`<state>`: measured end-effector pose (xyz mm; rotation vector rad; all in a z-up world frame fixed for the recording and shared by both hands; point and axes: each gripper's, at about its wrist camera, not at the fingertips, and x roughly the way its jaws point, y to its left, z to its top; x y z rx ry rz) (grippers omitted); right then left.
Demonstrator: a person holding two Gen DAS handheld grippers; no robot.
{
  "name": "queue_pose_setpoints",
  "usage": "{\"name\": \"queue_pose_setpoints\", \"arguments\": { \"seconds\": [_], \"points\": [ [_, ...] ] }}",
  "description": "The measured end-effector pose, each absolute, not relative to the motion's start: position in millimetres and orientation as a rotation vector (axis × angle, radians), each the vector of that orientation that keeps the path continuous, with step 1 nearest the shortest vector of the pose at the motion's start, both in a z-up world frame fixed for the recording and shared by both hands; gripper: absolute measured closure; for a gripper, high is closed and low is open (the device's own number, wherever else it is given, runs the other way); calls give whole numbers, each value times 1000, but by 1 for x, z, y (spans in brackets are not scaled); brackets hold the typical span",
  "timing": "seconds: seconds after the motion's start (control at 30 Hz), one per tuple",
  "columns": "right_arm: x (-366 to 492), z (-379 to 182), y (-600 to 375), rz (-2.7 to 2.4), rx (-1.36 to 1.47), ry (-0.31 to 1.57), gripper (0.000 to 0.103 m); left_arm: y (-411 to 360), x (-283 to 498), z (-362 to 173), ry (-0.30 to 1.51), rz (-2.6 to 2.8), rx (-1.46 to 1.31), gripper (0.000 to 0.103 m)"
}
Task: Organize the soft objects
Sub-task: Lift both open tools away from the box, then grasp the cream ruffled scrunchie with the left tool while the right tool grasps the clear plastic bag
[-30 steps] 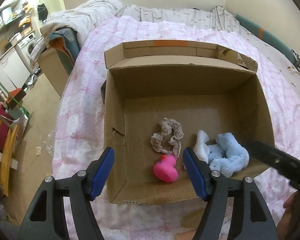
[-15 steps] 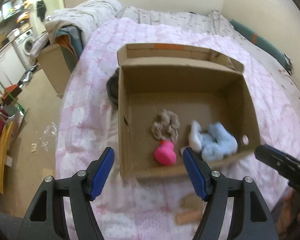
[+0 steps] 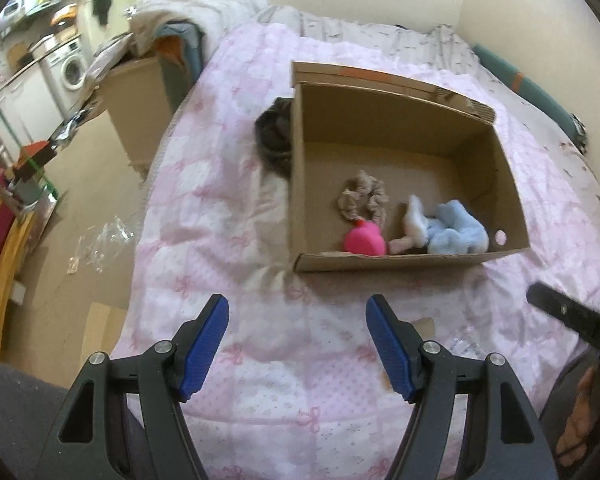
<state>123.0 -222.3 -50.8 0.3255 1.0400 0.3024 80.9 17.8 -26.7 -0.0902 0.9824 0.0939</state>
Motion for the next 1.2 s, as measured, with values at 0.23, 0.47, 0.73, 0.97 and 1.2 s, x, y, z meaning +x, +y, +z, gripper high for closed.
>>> {"name": "queue_pose_setpoints", "arguments": {
  "seconds": [0.23, 0.47, 0.73, 0.97, 1.2],
  "points": [
    [109, -57, -212, 284, 271, 1031, 27, 20, 80, -27, 979, 97, -104, 35],
    [115, -66, -215, 255, 279, 1088, 27, 16, 83, -32, 991, 91, -101, 35],
    [123, -82, -230, 228, 356, 1144, 26, 24, 89, -46, 1035, 126, -142, 35],
    [131, -107, -222, 237, 340, 1262, 27, 22, 93, -51, 1055, 121, -151, 35],
    [139, -141, -210, 215, 270, 1405, 46, 11, 95, -58, 1083, 91, -120, 35]
  ]
}}
